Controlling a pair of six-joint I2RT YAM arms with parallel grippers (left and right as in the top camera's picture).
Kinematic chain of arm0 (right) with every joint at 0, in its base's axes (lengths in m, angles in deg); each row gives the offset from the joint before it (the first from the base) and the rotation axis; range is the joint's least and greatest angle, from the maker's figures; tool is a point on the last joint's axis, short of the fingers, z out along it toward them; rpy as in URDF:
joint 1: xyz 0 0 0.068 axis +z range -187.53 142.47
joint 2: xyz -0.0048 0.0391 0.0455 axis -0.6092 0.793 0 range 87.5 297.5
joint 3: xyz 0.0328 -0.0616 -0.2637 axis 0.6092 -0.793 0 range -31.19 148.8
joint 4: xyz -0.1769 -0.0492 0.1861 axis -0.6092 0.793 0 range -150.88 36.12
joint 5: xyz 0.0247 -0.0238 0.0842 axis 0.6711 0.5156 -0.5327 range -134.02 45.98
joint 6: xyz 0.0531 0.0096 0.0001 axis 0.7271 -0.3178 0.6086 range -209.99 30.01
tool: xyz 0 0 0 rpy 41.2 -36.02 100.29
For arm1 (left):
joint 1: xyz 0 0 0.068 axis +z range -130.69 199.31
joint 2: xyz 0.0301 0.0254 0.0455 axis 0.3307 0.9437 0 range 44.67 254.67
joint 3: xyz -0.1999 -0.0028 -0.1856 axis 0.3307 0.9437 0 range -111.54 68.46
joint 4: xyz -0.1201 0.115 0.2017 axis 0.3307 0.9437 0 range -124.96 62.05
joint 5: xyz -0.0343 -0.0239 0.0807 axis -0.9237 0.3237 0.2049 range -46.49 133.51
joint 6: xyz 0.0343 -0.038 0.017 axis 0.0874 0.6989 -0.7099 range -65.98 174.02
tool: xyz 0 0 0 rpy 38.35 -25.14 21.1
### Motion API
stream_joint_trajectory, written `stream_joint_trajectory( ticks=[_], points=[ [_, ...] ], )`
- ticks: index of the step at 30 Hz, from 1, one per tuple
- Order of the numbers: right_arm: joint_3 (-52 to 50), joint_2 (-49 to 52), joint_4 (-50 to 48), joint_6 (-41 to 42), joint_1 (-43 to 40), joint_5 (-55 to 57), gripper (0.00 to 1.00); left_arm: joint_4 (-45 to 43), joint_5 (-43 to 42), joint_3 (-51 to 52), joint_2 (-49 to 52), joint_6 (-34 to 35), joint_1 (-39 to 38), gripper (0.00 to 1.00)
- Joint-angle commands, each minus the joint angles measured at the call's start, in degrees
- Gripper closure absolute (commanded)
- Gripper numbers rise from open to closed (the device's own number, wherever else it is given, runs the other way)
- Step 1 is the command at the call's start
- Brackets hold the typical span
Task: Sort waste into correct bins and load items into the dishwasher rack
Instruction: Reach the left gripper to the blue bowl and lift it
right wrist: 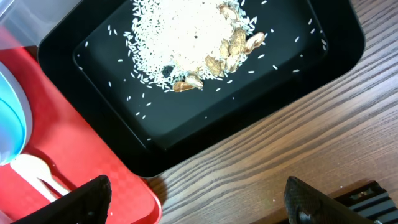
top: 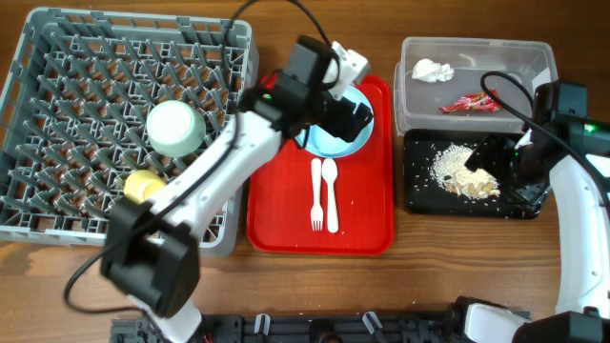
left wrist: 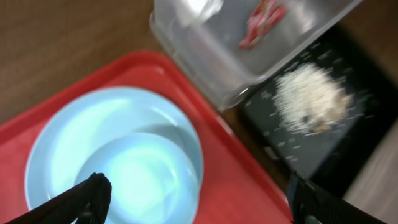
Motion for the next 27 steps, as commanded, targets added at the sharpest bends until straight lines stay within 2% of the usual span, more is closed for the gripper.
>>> stream_joint_trajectory(
  ticks=[1,3,5,8,9,10,11,12,18,22,25,26,27],
  points=[
    [0.7,-0.22,0.02,-1.27,-0.24,-0.68,0.11,-1.51,10.67,-0.28,7.23,-0.44,-2.56,0.12],
    [0.7,-0.22,0.02,-1.44,-0.24,-0.7,0.11,-1.62,11.54,-0.28,10.4,-0.44,-3.5,0.16],
    [0.7,-0.22,0.02,-2.27,-0.24,-0.7,0.1,-1.55,11.5,-0.28,13.25,-0.42,-4.2,0.34],
    [0.7,-0.22,0.0,-2.29,-0.24,-0.7,0.1,-1.07,11.52,-0.28,15.08,-0.42,-5.22,0.46],
    [0.7,-0.22,0.0,-2.29,-0.24,-0.7,0.1,-1.07,11.76,-0.28,15.43,-0.42,-5.46,0.55],
    [0.7,-0.22,0.02,-2.54,-0.24,-0.7,0.11,-1.09,12.11,-0.28,15.45,-0.42,-5.53,0.69],
    [0.7,-0.22,0.02,-2.67,-0.24,-0.7,0.11,-1.09,12.13,-0.28,15.21,-0.42,-5.51,0.9],
    [0.7,-0.22,0.02,-2.67,-0.24,-0.7,0.11,-1.07,12.13,-0.28,14.78,-0.39,-5.51,0.96],
    [0.68,-0.22,0.09,-2.69,-0.24,-0.7,0.11,-0.13,12.09,-0.31,6.34,-0.22,-5.4,0.96],
    [0.7,-0.22,0.07,-2.67,-0.24,-0.7,0.11,3.89,10.47,-0.28,-6.21,0.46,-1.36,0.96],
    [0.68,-0.22,0.07,-2.69,-0.24,-0.7,0.11,4.48,0.52,-0.28,-12.0,0.46,6.51,0.96],
    [0.68,-0.22,0.09,-2.71,-0.24,-0.7,0.11,4.5,-9.86,-0.28,-13.51,0.46,13.7,0.96],
    [0.7,-0.22,0.07,-2.71,-0.24,-0.7,0.11,4.5,-15.5,-0.28,-13.51,0.48,17.4,0.96]
  ],
)
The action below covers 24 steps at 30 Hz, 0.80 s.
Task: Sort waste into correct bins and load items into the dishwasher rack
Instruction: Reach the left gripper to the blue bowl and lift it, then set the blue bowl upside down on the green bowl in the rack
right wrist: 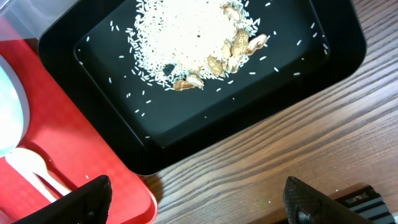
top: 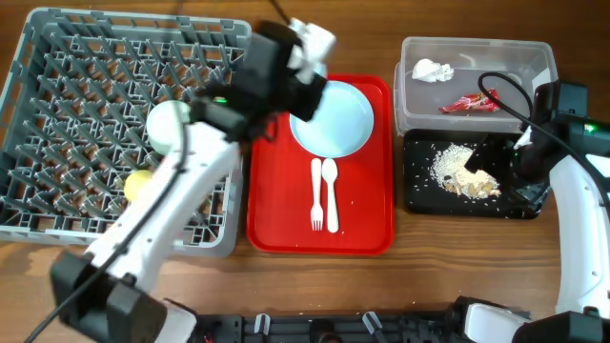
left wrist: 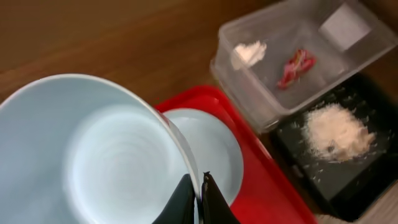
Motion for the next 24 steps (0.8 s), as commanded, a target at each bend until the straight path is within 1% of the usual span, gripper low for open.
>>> stream_joint_trajectory(
  ticks=[1,4,6,9,11,17,18,19,21,22,24],
  points=[
    [0.7,-0.22,0.07,-0.55,-0.24,-0.68,0.11,0.31,-25.66,-0.11,-0.98,0.52,15.08,0.96],
    [0.7,-0.22,0.07,-0.55,-0.24,-0.68,0.11,0.02,-44.33,-0.11,2.25,1.77,27.1,0.96],
    [0.7,-0.22,0.09,-0.57,-0.24,-0.68,0.12,-0.17,-54.9,-0.11,6.03,1.79,33.2,0.96],
    [0.7,-0.22,0.11,-0.55,-0.24,-0.68,0.12,-0.68,-66.05,-0.11,12.83,1.79,38.95,0.96],
    [0.68,-0.22,0.28,-0.57,-0.24,-0.68,0.12,-1.09,-67.93,-0.11,16.33,1.79,41.03,0.96],
    [0.68,-0.22,0.52,-0.57,-0.24,-0.68,0.12,-1.88,-68.04,-0.11,23.5,1.81,45.53,0.96],
    [0.68,-0.22,0.59,-0.55,-0.24,-0.68,0.12,-2.1,-68.0,-0.11,24.04,1.77,46.53,0.92],
    [0.68,-0.22,0.68,-0.57,-0.24,-0.68,0.12,-2.32,-67.34,-0.11,24.2,1.75,47.43,0.76],
    [0.7,-0.22,0.68,-0.55,-0.24,-0.68,0.12,-2.36,-63.89,-0.11,24.2,1.75,48.94,0.73],
    [0.68,-0.22,0.76,-0.55,-0.24,-0.68,0.12,-2.34,-62.14,-0.11,24.2,1.77,50.31,0.45],
    [0.7,-0.22,1.09,-0.55,-0.24,-0.68,0.12,-2.34,-61.99,-0.11,24.2,1.77,52.52,0.22]
  ],
)
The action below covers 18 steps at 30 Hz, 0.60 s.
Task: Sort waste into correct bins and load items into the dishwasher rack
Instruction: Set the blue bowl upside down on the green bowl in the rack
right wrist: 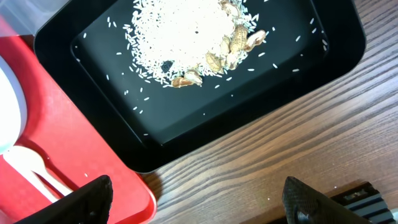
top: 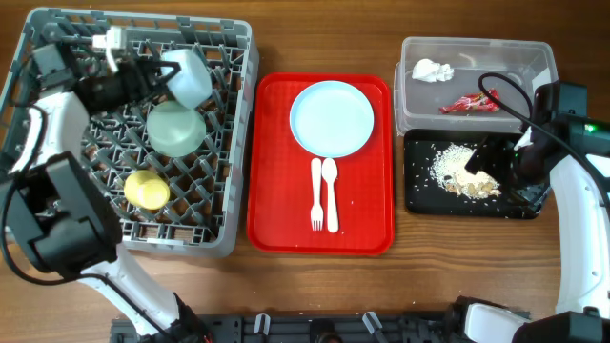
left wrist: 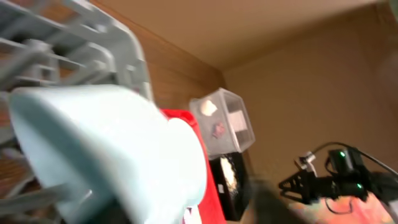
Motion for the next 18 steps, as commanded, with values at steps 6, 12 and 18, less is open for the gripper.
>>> stream_joint_trajectory(
  ticks=[6,12,18],
  points=[
    [0.68,-0.22,0.87,-0.5,-0.17,-0.68,0.12,0.15,1.88,-0.11,-0.17,4.17,9.66,0.0],
    [0.68,-0.22,0.9,-0.52,-0.17,-0.7,0.12,0.85,10.25,-0.11,-11.56,7.61,13.31,0.0],
    [0.68,-0.22,0.83,-1.42,-0.17,-0.7,0.11,17.77,41.72,-0.11,-25.51,10.47,1.97,0.0]
  ],
)
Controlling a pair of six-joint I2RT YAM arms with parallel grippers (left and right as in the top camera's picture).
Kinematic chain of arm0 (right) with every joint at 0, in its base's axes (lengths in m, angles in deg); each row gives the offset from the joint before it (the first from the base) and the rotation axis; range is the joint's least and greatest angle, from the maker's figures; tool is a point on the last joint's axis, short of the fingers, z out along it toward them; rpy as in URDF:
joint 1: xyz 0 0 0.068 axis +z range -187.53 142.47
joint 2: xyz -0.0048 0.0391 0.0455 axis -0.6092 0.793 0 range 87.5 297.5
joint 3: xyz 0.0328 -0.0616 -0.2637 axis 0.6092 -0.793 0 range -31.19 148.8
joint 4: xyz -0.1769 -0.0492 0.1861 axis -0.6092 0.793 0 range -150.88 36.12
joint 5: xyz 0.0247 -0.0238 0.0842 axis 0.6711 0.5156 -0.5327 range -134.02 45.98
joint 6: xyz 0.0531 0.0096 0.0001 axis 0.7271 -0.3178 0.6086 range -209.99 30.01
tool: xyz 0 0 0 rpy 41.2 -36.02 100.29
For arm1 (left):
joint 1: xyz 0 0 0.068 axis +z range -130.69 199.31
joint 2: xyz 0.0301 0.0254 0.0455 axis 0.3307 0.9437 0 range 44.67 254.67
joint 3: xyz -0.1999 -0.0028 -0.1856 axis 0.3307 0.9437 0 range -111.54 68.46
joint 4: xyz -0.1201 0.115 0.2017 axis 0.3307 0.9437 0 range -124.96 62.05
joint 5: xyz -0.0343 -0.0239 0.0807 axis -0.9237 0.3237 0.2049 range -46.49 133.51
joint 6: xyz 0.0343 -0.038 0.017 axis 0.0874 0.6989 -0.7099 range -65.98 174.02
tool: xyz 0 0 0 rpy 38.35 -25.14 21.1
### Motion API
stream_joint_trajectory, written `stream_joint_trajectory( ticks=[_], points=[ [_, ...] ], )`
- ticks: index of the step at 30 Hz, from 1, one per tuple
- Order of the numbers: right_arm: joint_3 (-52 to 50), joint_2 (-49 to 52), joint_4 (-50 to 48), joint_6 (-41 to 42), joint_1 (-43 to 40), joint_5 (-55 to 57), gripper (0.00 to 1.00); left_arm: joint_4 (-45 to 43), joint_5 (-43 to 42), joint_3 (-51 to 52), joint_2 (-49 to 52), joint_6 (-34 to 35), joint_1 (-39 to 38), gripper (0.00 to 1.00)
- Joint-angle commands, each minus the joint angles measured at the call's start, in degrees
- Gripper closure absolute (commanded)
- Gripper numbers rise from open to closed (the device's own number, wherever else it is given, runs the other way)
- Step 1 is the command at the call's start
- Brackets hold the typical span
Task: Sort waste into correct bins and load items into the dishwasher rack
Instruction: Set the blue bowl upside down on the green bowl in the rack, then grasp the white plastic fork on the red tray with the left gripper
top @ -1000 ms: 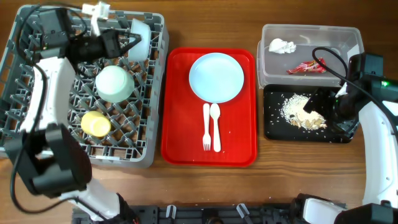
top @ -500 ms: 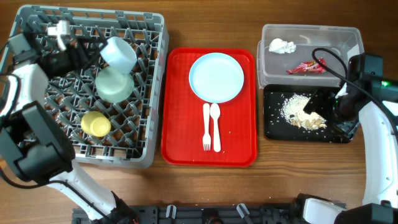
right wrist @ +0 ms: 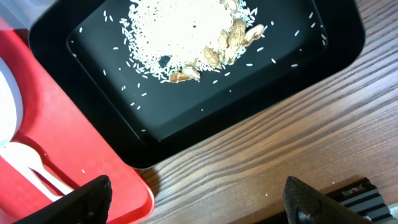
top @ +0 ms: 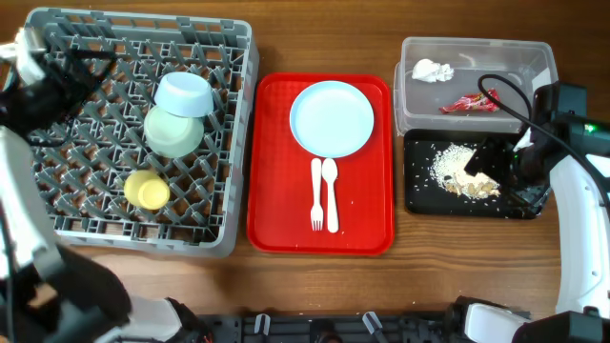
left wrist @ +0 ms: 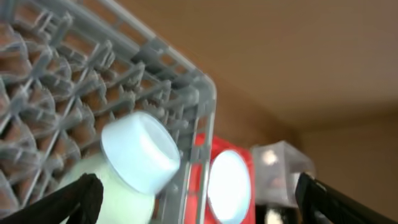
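Note:
A light blue bowl (top: 183, 93) lies upside down in the grey dishwasher rack (top: 57, 224), leaning on a pale green bowl (top: 172, 131); a yellow cup (top: 147, 191) sits below them. My left gripper (top: 81, 69) is open and empty at the rack's far left, looking back at the blue bowl (left wrist: 140, 151). On the red tray (top: 367, 224) rest a blue plate (top: 332, 117), a white fork (top: 315, 193) and a spoon (top: 331, 193). My right gripper (right wrist: 196, 205) is open over the near edge of the black bin (right wrist: 261, 93).
The black bin (top: 419, 195) holds rice and peanuts (top: 464, 171). Behind it a clear bin (top: 534, 57) holds a white tissue (top: 432, 70) and a red wrapper (top: 472, 103). Wooden table surrounds everything; a cable arcs over the clear bin.
The left gripper has let go of the blue bowl, which now lies upside down in the rack against the green bowl. The gripper is open, farther left. The right arm has hardly moved.
The left gripper was open over the blue bowl standing on the plate. Then it was shut on the bowl's rim, above the tray's top left. Then it held the bowl over the rack. Now the bowl rests in the rack, released.

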Motion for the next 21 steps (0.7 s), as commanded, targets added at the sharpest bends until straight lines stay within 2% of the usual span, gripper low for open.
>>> stream_joint_trajectory(
  ticks=[1,3,5,7,8,10,11,15,21],
  points=[
    [0.68,-0.22,0.0,-1.86,-0.17,-0.7,0.11,7.78,19.8,0.11,-5.01,1.6,-10.78,0.0],
    [0.68,-0.22,0.11,-1.86,-0.17,-0.68,0.07,11.54,25.59,0.11,-6.12,3.45,-17.73,0.0],
    [0.68,-0.22,0.24,-1.88,-0.17,-0.68,0.02,16.68,35.54,0.11,-6.23,11.58,-28.59,0.0],
    [0.68,-0.22,0.24,-1.88,-0.17,-0.68,0.0,19.23,40.33,0.13,-5.95,16.39,-36.96,0.0],
    [0.68,-0.22,0.22,-2.1,-0.17,-0.66,0.0,19.56,41.03,0.13,-5.62,16.7,-42.4,0.0],
    [0.68,-0.22,0.22,-3.02,-0.17,-0.68,0.0,19.43,41.07,0.22,-5.01,19.12,-48.65,0.0],
    [0.68,-0.22,0.22,-3.32,-0.17,-0.68,0.01,19.26,41.11,0.22,-4.55,19.85,-51.32,0.0],
    [0.68,-0.22,0.2,-3.41,-0.17,-0.66,0.0,19.76,50.16,0.26,0.52,30.27,-61.88,0.0],
    [0.68,-0.22,0.2,-4.85,-0.17,-0.68,0.0,19.78,53.94,0.28,12.07,34.51,-70.42,0.0]
  ],
)
